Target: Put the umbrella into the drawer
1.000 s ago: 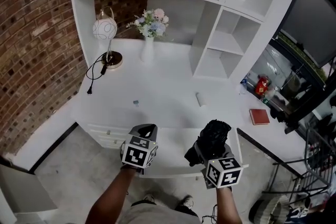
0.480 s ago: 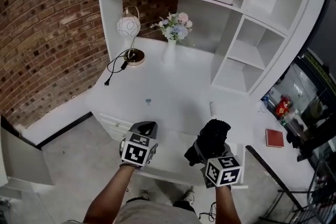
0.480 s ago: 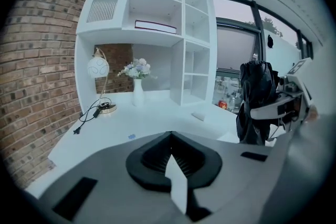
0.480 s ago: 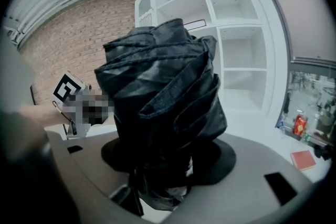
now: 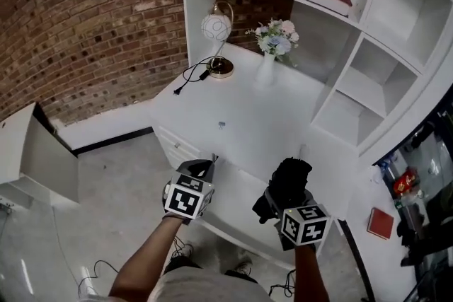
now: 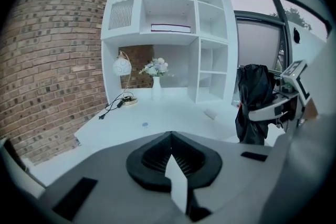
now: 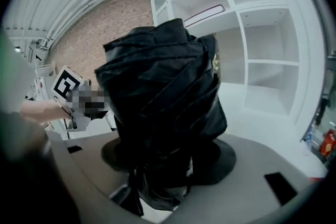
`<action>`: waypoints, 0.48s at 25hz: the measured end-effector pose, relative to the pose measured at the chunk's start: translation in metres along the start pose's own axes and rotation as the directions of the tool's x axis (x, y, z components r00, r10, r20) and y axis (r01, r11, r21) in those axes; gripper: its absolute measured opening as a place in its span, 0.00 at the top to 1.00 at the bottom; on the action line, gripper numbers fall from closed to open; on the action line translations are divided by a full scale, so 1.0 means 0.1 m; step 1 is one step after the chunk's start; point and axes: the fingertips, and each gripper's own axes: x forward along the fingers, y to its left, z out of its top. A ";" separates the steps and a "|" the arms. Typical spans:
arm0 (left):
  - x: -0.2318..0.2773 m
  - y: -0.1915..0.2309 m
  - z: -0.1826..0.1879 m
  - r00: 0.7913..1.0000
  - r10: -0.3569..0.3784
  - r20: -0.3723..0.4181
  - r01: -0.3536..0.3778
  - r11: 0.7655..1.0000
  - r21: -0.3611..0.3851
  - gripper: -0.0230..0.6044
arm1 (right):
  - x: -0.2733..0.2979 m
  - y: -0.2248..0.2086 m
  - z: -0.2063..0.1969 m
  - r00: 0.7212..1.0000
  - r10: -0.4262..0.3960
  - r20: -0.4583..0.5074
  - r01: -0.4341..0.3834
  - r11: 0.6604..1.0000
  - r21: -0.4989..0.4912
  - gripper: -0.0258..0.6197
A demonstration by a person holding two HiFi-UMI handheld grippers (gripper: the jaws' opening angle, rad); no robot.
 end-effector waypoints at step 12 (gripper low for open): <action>-0.32 -0.17 -0.32 0.988 0.147 -0.042 -0.149 0.987 -0.063 0.97 | 0.03 -0.07 -0.14 0.972 0.190 -0.140 -0.210 0.967 -0.146 0.57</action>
